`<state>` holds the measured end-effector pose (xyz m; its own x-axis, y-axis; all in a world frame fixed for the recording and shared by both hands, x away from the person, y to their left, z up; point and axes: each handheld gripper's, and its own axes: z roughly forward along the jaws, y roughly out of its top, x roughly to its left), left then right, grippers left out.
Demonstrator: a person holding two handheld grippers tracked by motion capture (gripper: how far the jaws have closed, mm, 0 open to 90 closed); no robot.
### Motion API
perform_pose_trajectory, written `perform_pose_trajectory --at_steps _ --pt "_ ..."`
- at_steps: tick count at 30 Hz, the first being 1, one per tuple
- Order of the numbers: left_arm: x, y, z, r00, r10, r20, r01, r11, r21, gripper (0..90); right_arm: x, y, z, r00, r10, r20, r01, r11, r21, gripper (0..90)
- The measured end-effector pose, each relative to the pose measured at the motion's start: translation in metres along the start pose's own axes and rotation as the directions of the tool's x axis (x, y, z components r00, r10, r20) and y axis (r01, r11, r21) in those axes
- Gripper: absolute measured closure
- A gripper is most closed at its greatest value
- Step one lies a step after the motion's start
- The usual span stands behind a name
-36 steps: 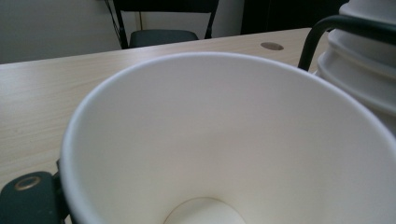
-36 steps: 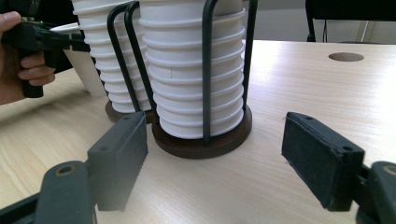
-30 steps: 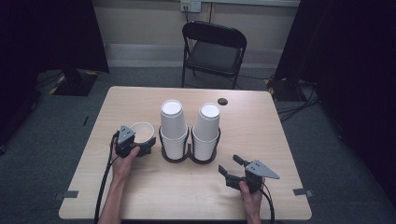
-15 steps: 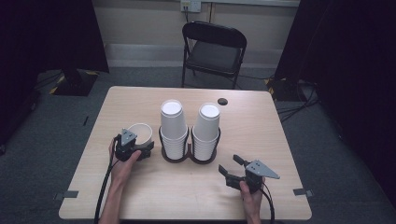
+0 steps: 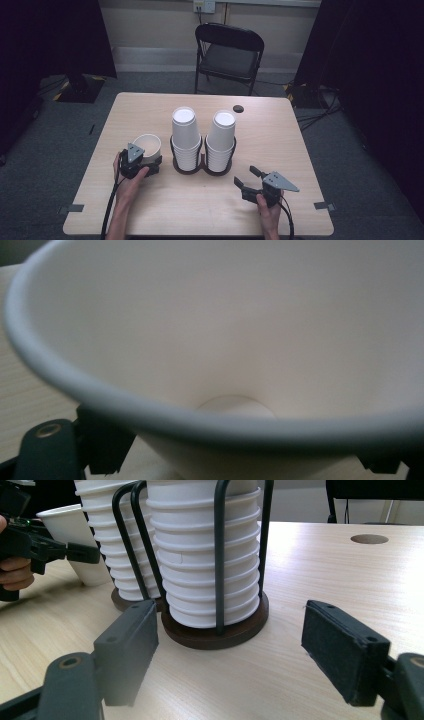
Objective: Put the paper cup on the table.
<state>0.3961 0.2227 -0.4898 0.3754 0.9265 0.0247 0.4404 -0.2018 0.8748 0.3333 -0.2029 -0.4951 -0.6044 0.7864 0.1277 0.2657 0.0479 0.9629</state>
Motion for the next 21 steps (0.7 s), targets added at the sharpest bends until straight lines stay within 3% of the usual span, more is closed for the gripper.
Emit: perform_pose_trajectory --at_steps 8,15,17,21 --pt "0.001 -0.002 -0.003 0.9999 -0.009 0.008 0.008 0.9997 0.022 15.3 0.000 0.000 0.000 1.0000 0.003 -0.001 -0.003 1.000 0.001 22.0" --pt "0.003 -0.006 -0.006 0.9998 -0.018 -0.013 0.018 0.9994 0.031 15.6 0.000 0.000 0.000 1.0000 0.006 -0.002 -0.006 1.000 -0.001 22.0" --pt "0.004 -0.011 -0.008 0.9992 -0.040 0.000 0.040 0.9989 0.024 15.5 0.000 0.000 -0.001 1.0000 0.003 0.000 -0.003 1.000 -0.004 22.0" --pt "0.004 -0.014 -0.013 0.9992 -0.041 -0.003 0.041 0.9990 0.016 15.6 0.000 0.000 -0.001 1.0000 0.007 -0.002 -0.007 1.000 -0.002 22.0"
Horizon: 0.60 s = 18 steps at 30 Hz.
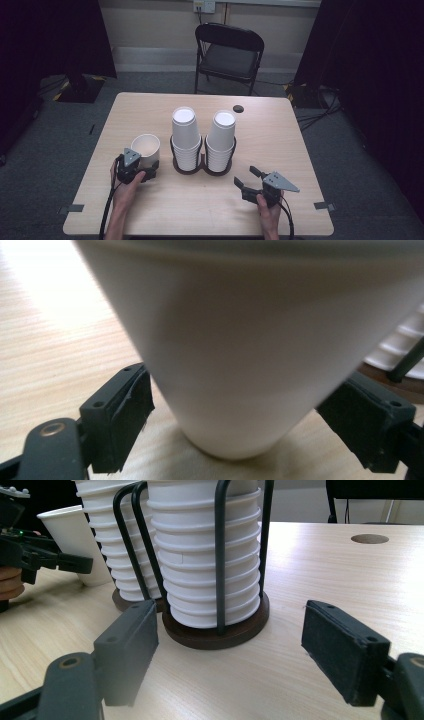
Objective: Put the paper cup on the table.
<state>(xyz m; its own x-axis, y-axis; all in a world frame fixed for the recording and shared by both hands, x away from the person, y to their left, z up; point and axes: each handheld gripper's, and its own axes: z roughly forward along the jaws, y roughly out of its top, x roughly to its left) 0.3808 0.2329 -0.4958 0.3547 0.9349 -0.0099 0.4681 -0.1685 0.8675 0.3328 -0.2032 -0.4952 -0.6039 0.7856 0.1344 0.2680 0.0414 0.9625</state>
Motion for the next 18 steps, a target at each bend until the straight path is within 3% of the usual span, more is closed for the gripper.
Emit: perform_pose_trajectory --at_steps 7,10,18 --pt "-0.003 -0.011 -0.018 0.9996 -0.026 -0.011 0.026 0.9988 -0.043 15.6 0.000 0.000 0.000 1.0000 -0.003 0.003 0.003 1.000 -0.003 22.0" --pt "-0.006 -0.016 -0.028 0.9987 -0.043 -0.027 0.040 0.9957 -0.083 15.5 0.000 0.000 0.000 1.0000 -0.004 0.002 0.004 1.000 -0.004 22.0" --pt "-0.019 -0.025 -0.044 0.9987 -0.049 0.012 0.050 0.9902 -0.130 15.7 0.000 0.000 -0.001 1.0000 -0.003 0.005 0.003 1.000 -0.011 22.0"
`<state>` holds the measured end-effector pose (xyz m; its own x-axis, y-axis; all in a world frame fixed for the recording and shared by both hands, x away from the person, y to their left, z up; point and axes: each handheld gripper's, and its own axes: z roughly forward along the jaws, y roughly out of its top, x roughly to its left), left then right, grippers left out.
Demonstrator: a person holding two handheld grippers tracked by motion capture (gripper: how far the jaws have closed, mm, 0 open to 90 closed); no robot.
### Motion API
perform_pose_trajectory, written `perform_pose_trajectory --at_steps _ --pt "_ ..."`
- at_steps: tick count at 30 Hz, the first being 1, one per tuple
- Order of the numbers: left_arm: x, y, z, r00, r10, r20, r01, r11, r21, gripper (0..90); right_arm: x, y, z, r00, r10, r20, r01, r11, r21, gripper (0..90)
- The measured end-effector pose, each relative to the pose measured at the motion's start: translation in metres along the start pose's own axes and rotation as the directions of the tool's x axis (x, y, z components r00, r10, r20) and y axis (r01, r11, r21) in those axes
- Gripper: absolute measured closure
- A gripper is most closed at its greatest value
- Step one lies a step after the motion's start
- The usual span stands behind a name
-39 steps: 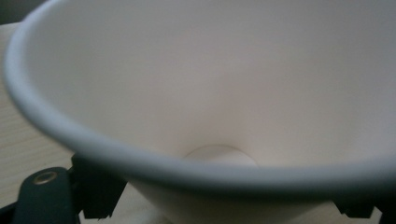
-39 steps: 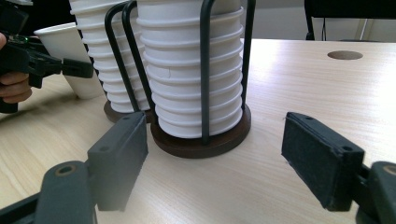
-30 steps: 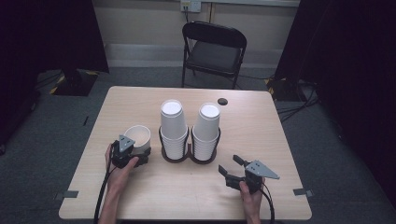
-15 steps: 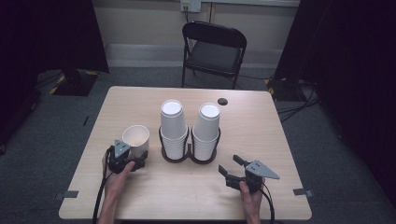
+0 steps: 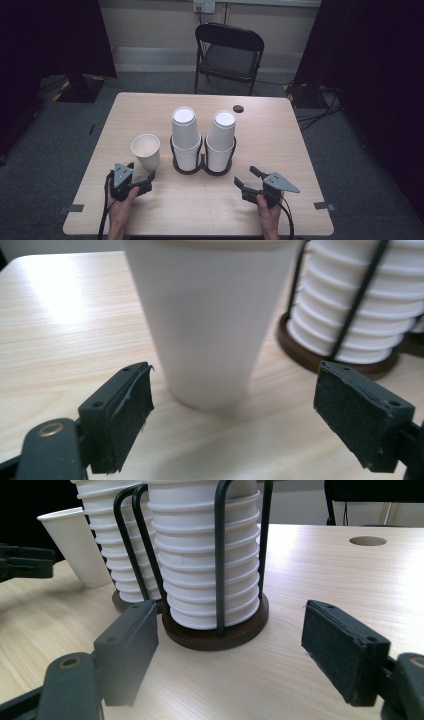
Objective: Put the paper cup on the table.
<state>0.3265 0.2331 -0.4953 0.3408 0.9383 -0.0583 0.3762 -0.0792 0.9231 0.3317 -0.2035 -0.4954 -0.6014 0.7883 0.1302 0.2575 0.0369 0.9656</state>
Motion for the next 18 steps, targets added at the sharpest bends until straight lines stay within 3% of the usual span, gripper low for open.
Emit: perform_pose_trajectory --at_steps 5,8,9,13,15,16,18 --pt "-0.017 -0.004 -0.007 0.9993 0.008 0.036 -0.006 0.9991 -0.042 15.6 0.000 0.000 0.000 1.0000 0.002 -0.001 -0.002 1.000 -0.001 22.0" --pt "-0.030 -0.006 -0.009 0.9967 0.016 0.080 -0.010 0.9976 -0.068 15.5 0.000 0.000 0.000 1.0000 0.001 0.002 -0.001 1.000 0.000 22.0" --pt "-0.036 -0.006 -0.009 0.9952 0.039 0.089 -0.032 0.9967 -0.075 15.5 0.000 0.000 0.000 1.0000 0.001 0.003 -0.001 1.000 0.000 22.0" --pt "-0.054 -0.006 -0.006 0.9820 0.077 0.173 -0.058 0.9916 -0.116 15.4 0.001 0.000 0.001 1.0000 -0.003 0.009 0.003 1.000 0.007 22.0" --pt "-0.060 -0.006 -0.005 0.9780 0.091 0.188 -0.066 0.9890 -0.133 15.3 0.001 0.001 0.002 0.9997 -0.001 0.025 0.001 1.000 0.018 22.0" --pt "-0.062 -0.006 -0.005 0.9772 0.097 0.189 -0.071 0.9877 -0.139 15.4 0.001 0.002 0.005 0.9992 0.001 0.039 -0.004 0.998 0.055 22.0" --pt "-0.062 -0.006 -0.004 0.9792 0.087 0.183 -0.063 0.9890 -0.134 15.3 0.001 0.003 0.007 0.9989 -0.002 0.046 -0.002 0.996 0.085 22.0"
